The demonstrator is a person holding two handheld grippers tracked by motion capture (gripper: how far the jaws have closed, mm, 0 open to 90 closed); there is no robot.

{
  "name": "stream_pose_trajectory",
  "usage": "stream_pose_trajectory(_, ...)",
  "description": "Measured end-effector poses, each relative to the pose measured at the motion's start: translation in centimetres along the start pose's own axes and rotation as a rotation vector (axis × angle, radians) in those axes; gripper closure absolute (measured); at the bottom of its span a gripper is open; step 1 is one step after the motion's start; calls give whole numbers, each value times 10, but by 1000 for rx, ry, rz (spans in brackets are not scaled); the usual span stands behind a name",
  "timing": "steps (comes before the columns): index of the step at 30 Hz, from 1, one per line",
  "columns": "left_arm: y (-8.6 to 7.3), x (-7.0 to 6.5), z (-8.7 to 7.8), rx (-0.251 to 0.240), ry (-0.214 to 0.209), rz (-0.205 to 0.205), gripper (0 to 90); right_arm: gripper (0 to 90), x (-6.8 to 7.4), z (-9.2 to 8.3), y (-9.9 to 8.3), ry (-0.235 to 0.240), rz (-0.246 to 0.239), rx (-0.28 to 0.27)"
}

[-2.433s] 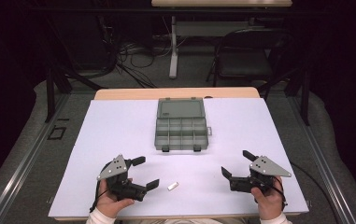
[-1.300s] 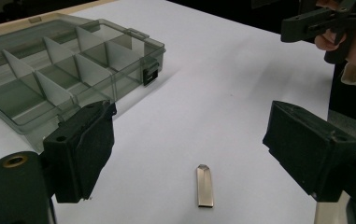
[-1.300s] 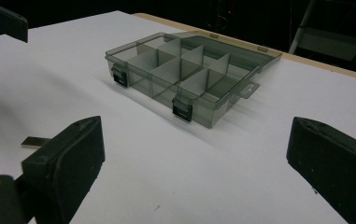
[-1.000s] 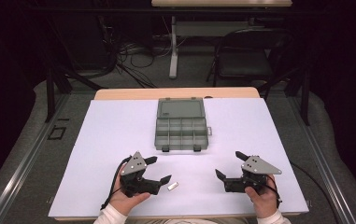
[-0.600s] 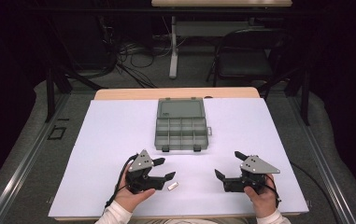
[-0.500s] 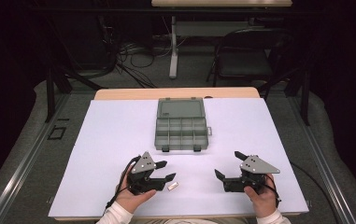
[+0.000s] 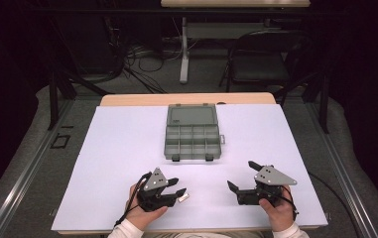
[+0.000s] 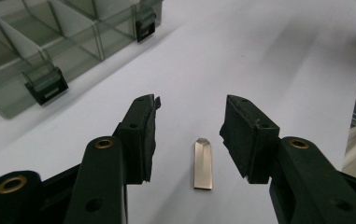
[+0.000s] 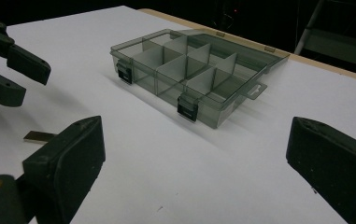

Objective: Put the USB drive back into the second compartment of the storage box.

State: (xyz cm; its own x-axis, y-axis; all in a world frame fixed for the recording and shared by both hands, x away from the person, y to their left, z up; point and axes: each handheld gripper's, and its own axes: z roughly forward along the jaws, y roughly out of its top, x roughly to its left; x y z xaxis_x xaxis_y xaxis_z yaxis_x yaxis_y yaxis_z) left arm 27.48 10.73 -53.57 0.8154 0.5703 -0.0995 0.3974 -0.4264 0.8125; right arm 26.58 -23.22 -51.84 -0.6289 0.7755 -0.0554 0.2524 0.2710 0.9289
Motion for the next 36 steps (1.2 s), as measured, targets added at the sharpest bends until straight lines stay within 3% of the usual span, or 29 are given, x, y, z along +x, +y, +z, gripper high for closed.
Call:
stream_pose_trajectory(4,-5,-4,3,27,-9,-16,558,47,0,0,0,3,-2,0)
stream_pose_trajectory(8,-7,-7,6,46,-22,-2,569,48,0,0,0,6,-6,2)
stream_pose_trajectory(24,-10,-10,19,108,14,24,682,52,1,1,-1,15,-13,11)
stream_pose_trajectory(36,-11,-10,26,143,8,15,709,54,1,1,-1,16,-15,10)
